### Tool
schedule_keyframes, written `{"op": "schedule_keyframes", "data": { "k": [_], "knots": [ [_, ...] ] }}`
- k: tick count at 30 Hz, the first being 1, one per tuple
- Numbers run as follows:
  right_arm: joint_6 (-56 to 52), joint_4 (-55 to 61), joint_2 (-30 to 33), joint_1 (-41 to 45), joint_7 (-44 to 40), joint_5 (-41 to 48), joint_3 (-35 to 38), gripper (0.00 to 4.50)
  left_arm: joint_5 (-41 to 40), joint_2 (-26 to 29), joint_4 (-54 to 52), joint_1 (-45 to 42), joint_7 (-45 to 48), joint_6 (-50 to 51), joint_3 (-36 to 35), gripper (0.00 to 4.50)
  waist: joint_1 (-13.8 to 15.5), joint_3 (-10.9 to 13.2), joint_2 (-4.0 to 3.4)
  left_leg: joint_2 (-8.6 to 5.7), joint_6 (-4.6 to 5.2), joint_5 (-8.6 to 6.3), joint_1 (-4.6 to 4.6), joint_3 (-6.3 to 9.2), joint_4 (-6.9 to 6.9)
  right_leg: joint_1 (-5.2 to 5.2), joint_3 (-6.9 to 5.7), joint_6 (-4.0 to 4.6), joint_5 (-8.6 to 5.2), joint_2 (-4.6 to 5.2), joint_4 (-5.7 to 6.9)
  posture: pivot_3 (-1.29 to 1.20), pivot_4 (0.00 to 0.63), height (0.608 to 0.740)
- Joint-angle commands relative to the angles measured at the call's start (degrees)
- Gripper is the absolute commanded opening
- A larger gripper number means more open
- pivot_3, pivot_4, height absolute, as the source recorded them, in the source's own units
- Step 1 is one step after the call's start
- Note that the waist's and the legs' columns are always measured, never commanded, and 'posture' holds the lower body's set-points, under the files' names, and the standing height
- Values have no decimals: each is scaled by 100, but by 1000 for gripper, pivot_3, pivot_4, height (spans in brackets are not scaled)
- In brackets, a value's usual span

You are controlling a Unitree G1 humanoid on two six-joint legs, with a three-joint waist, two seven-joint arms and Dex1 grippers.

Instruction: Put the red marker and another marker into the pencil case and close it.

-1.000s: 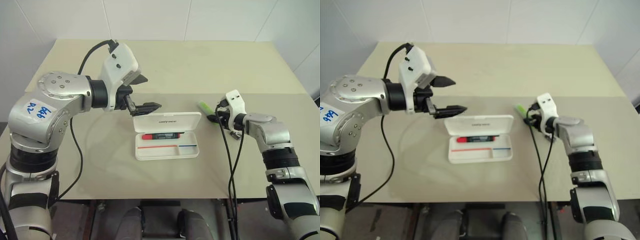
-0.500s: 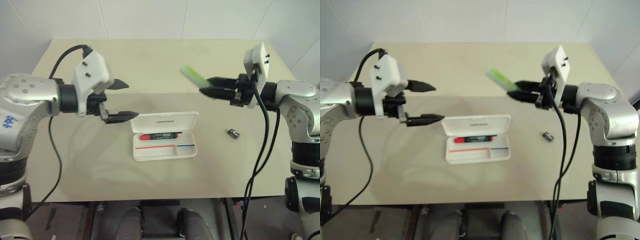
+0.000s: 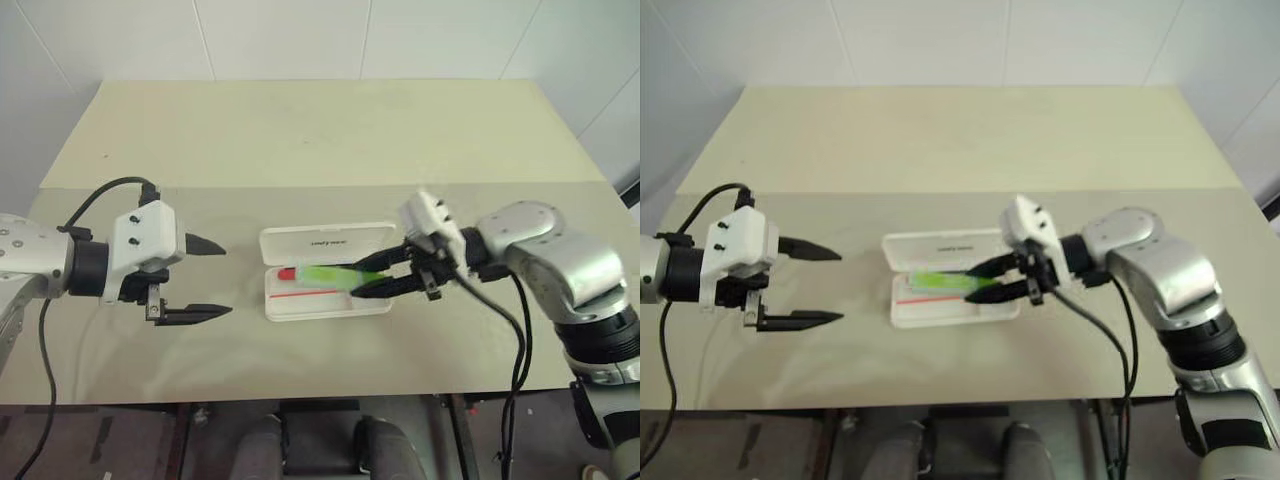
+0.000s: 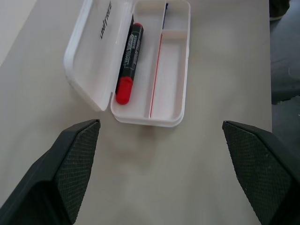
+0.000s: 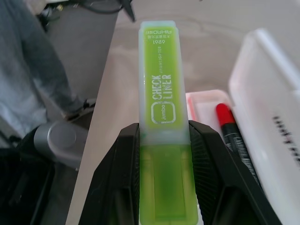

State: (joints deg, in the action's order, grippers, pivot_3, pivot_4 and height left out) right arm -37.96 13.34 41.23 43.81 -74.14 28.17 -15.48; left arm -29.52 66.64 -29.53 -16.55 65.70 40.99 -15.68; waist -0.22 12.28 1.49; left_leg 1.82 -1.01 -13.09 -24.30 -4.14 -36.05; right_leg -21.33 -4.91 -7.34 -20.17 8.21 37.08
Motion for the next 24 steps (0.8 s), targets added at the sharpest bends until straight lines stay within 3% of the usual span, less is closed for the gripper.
{"op": "schedule_keyframes", "data": {
  "k": [1,8,18,24],
  "knots": [
    [448,-227,-275,126,17,-414,-331,1090,108,223,-225,181,-25,-119,-226,4500,-2,-1,2,0,0,0,-1,-5,1,-5,5,0,0,0,3,0,150,740],
    [1160,-968,-662,228,-76,-1199,-835,1090,-62,217,-506,341,-202,45,-350,4500,0,-2,3,2,1,-2,-1,-26,-1,-19,27,0,0,-1,30,0,150,740],
    [1481,-1543,-1049,330,-136,-1628,-946,1090,-312,179,-854,453,-456,349,-490,4500,-11,-3,5,7,-1,-4,0,-31,-2,-22,34,0,0,-6,33,0,150,740],
    [1509,-1604,-1155,349,-207,-1705,-902,3127,-445,200,-921,407,-559,422,-464,4500,-10,-3,5,10,-5,-6,0,-34,-2,-22,38,0,0,-9,32,0,150,740]
  ]
}}
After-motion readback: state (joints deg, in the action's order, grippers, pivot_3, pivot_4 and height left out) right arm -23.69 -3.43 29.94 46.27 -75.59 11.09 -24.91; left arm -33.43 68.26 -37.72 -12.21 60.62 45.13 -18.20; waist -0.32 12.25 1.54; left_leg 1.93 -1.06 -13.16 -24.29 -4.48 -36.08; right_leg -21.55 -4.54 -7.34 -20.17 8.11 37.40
